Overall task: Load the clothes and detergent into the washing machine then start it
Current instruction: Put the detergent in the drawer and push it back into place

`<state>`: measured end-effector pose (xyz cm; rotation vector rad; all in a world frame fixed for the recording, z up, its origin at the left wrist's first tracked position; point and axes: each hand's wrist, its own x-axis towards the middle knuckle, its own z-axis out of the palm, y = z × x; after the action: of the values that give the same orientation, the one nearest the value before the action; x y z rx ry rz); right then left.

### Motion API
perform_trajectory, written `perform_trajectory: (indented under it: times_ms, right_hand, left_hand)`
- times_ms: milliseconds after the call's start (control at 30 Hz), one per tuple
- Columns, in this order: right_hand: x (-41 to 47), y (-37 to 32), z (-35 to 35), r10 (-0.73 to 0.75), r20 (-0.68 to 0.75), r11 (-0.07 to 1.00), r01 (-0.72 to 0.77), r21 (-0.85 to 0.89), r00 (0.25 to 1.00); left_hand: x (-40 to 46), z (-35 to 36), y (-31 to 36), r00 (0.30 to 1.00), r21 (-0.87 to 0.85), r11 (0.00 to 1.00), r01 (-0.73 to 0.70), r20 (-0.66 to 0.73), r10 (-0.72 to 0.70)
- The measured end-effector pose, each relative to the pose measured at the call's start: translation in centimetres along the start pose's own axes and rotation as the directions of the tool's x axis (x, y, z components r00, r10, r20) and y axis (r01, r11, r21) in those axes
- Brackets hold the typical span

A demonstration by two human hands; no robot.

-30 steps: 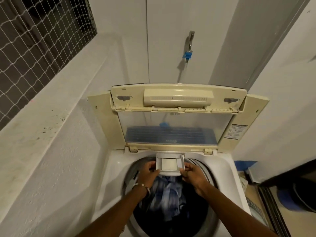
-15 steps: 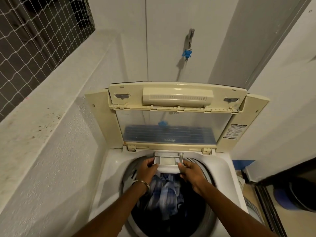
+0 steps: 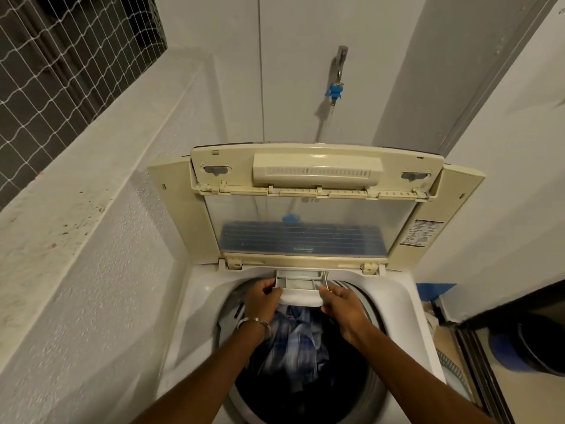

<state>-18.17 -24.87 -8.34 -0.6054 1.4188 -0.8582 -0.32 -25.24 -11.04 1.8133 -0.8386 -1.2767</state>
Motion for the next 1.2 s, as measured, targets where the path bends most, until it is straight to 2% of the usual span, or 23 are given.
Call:
perform_trajectory:
  times_ms: [233,533,700,1033,1200]
  right_hand:
    - [-0.2,-0.3,0.8,-0.011,-0.033,1.000,0.012,0.015,0.999]
    - [-0.5,1.3,1.4,-0.012,-0.069,0.995,0.018,0.096,0.998]
    - [-0.2,1.5,2.2,-0.006,-0.146,0.991,0.025,0.129,0.989]
    - [-0.7,1.5,2.0,-0.085,-0.115,0.989,0.097,0.109,0.990]
    - [-0.5,1.8,2.4,-0.088,-0.192,0.991,0.106,0.085,0.977]
  left_hand:
    - [0.7,0.2,-0.1,0.999,-0.116,0.992,0.040,-0.022,-0.042]
    - [1.2,0.0,-0.3,0.989,-0.318,0.936,0.147,0.044,-0.141]
    - [1.4,0.0,-0.3,0.988,-0.325,0.933,0.157,0.050,-0.148]
    - [1.0,0.1,-0.1,0.988,-0.346,0.925,0.156,0.044,-0.150]
    - [1.1,0.2,-0.2,0.986,-0.328,0.930,0.164,0.022,-0.166]
